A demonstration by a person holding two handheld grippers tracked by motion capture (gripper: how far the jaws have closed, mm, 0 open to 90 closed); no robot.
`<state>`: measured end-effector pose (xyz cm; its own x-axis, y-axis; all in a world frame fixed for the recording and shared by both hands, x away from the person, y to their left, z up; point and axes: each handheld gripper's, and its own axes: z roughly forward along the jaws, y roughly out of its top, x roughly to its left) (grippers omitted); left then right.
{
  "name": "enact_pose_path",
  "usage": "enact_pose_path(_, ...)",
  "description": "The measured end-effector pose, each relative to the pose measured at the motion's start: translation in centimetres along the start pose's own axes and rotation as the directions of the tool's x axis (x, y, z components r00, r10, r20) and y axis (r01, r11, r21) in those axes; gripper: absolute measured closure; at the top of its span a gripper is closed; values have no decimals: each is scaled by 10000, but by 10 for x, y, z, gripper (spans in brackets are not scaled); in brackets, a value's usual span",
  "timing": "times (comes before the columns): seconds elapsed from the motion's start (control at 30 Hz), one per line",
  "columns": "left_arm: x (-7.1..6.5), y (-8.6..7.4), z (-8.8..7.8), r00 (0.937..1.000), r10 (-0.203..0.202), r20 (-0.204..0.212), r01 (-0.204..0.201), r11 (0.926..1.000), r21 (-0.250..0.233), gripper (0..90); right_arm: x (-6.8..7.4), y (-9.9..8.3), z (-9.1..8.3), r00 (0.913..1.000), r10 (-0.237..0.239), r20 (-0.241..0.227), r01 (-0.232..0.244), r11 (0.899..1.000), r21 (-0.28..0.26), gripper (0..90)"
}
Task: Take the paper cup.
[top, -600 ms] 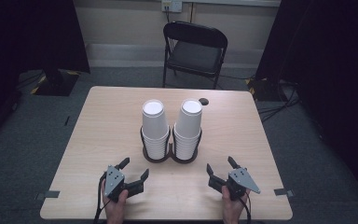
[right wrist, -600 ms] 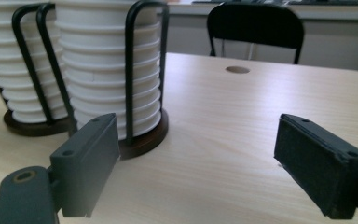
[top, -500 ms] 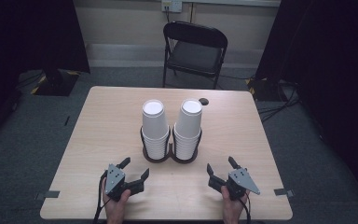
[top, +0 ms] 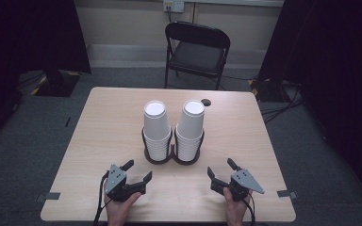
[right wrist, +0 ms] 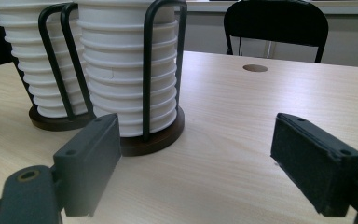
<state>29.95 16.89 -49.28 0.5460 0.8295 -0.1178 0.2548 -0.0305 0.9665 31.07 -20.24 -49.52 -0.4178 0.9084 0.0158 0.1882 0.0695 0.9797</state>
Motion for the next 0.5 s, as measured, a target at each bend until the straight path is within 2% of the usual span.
enact_pose_path(0.1, -7, 3, 2, 9997, 218, 62, -219, 9997, 114, 173, 0, 0, -1, 10000, -6, -95, 5, 10000, -98, 155)
enact_pose_path(0.2, -12, 7, 2, 9992, 294, 273, -294, 9996, 9, 193, 1, 0, -1, 9998, -55, -190, 55, 10000, -4, 150)
enact_pose_path(0.27, -15, 12, 1, 9985, 474, 261, -474, 9989, -29, 193, 1, 0, -1, 9997, -87, -238, 88, 10000, 25, 145)
enact_pose_path(0.43, -14, 20, -1, 9962, 464, 738, -456, 9989, -128, 203, 1, 0, -1, 9997, -47, -249, 47, 10000, -5, 145)
enact_pose_path(0.5, -16, 23, 0, 9945, 756, 730, -754, 9971, -53, 204, 1, 0, -1, 9997, -78, -252, 77, 10000, -16, 145)
